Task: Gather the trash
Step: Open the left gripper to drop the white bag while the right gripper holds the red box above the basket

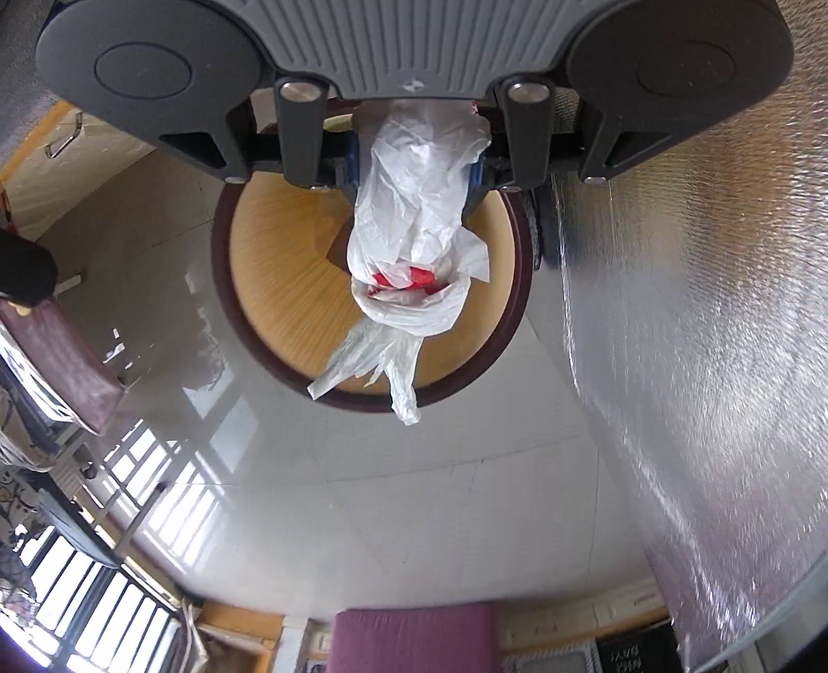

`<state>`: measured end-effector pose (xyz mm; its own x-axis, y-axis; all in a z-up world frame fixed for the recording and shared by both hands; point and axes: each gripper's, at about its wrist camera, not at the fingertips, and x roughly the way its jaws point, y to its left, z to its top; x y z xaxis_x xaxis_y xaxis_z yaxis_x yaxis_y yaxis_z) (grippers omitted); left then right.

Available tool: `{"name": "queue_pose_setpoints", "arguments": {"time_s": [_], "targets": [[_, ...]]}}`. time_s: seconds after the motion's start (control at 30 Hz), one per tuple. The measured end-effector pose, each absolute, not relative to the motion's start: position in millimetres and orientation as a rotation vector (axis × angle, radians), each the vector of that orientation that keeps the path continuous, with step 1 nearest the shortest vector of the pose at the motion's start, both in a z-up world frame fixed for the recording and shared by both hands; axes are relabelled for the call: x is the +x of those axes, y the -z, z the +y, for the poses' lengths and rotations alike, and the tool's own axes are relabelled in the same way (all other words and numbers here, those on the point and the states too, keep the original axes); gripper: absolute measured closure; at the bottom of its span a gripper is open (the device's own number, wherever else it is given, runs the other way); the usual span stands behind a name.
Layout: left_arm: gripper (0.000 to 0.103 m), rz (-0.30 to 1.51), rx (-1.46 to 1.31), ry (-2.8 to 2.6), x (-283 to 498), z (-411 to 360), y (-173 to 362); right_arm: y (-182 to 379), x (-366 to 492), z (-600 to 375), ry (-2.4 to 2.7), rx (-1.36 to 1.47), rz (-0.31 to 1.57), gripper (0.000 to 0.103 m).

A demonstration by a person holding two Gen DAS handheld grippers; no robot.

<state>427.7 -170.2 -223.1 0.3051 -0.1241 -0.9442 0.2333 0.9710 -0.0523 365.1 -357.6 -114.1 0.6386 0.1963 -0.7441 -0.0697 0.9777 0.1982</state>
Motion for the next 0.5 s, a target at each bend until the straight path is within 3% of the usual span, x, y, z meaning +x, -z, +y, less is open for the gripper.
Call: {"name": "queue_pose_setpoints", "arguments": {"time_s": [0.07, 0.17, 0.5], "targets": [[0.060, 1.240, 0.088, 0.223, 427.5, -168.8, 225.8, 118.9, 364.6, -359.9, -0.154, 0.160, 0.879, 0.048], [0.042, 1.233, 0.076, 0.223, 425.4, -168.4, 228.1, 123.0, 371.0, -359.7, -0.156, 0.163, 0.897, 0.049], [0.032, 1.188, 0.096, 0.220, 419.9, -157.6, 216.6, 158.4, 405.6, -348.5, -0.172, 0.207, 1.008, 0.048]]}}
